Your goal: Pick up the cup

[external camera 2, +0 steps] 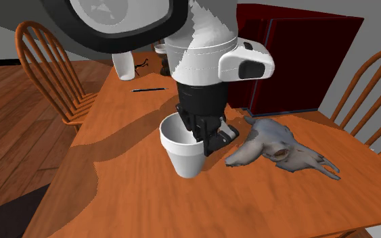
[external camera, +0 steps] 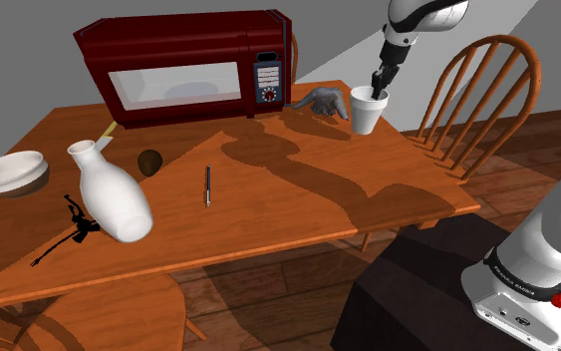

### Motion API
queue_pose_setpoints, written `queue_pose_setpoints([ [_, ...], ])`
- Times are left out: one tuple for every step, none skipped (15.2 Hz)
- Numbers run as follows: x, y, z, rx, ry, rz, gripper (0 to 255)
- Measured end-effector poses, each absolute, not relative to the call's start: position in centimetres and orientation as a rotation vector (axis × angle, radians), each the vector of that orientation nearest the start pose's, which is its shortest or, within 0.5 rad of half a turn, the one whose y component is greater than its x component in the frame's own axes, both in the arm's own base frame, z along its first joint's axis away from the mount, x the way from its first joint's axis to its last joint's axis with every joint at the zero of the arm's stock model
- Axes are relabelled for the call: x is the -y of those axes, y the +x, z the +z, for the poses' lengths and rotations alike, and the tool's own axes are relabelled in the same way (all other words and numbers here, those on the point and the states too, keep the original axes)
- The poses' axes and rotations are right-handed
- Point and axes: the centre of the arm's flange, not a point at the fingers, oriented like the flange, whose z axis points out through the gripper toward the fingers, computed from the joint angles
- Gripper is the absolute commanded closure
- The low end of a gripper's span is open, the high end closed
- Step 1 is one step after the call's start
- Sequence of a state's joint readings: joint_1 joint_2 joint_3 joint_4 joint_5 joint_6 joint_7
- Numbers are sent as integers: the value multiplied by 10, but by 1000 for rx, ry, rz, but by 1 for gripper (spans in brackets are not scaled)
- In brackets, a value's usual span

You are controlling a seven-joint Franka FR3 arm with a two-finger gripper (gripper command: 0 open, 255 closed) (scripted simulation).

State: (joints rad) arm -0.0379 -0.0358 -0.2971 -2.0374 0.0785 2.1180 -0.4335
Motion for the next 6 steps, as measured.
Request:
queue_pose_setpoints([
  [181, 525, 475, 95, -3102, -211, 255],
  [180, 524, 481, 95, -3102, -211, 255],
  [180, 525, 486, 95, -3102, -211, 255],
  [180, 525, 490, 95, -3102, -211, 255],
  [180, 525, 496, 95, -3102, -211, 255],
  [180, 525, 499, 95, -3102, -211, 255],
])
